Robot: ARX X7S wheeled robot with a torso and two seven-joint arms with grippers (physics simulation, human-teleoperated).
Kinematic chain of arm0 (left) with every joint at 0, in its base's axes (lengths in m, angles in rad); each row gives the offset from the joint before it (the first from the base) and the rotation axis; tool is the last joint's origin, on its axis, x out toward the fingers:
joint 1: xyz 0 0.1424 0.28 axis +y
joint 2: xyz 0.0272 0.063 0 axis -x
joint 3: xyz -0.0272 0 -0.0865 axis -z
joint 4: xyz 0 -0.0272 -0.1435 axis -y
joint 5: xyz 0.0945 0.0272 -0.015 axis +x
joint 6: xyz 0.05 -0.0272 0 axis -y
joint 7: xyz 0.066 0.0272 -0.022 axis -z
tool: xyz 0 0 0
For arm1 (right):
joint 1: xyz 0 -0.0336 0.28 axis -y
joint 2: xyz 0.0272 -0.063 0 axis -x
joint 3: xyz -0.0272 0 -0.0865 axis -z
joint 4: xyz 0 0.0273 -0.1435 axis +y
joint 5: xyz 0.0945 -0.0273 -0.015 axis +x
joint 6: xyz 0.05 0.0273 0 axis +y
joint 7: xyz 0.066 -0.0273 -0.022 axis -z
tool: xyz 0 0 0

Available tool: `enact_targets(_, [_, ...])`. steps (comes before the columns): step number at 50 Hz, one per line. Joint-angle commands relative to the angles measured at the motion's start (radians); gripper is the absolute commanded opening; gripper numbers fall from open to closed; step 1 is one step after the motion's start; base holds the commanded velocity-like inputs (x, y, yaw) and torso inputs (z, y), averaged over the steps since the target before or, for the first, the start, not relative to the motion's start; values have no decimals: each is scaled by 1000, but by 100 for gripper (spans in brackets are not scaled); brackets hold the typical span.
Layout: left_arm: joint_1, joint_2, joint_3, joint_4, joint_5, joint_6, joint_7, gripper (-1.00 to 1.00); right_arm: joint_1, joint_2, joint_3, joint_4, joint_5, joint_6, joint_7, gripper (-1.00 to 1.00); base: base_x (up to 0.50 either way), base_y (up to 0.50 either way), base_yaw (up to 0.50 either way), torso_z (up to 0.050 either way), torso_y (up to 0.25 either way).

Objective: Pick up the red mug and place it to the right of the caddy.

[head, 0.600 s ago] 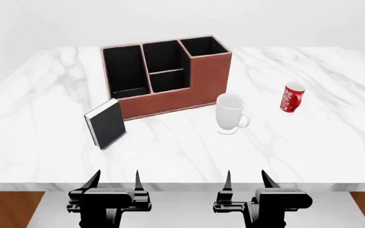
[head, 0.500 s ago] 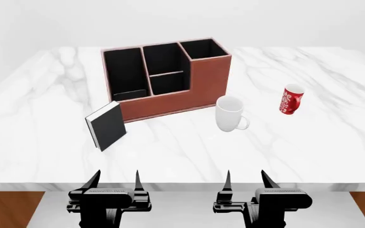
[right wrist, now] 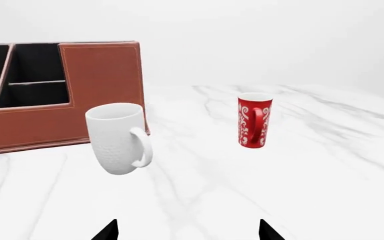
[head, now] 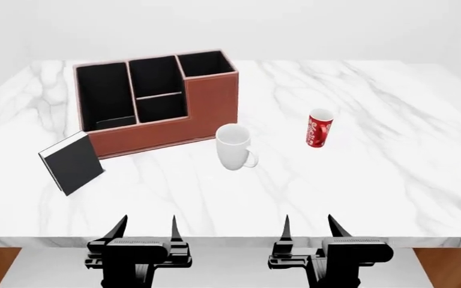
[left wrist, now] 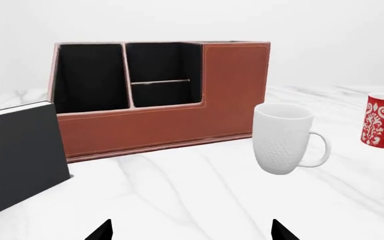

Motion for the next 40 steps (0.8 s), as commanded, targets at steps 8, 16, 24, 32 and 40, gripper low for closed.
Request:
enact_targets(8, [-2, -27, 32, 55, -31, -100, -35, 100, 5, 19, -11, -37, 30, 52, 55, 100, 54, -437, 0, 0, 0])
enact_targets(16, [-305, -108, 65, 767, -102, -941, -18, 100, 157, 99, -11, -408, 67, 588, 91, 100, 0, 0, 0, 0, 0])
enact_targets(24, [-832, -50, 18, 855, -170, -1579, -23, 100, 432, 127, 9, -418, 121, 845, 77, 100, 0, 0, 0, 0, 0])
enact_targets(32, [-860, -68, 12, 804, -245, -1555, -85, 100, 456, 130, 33, -368, 148, 825, 54, 100, 188, 0, 0, 0, 0])
enact_targets(40, [-853, -78, 3, 774, -250, -1530, -87, 100, 467, 132, 16, -368, 148, 838, 59, 100, 500, 0, 0, 0, 0])
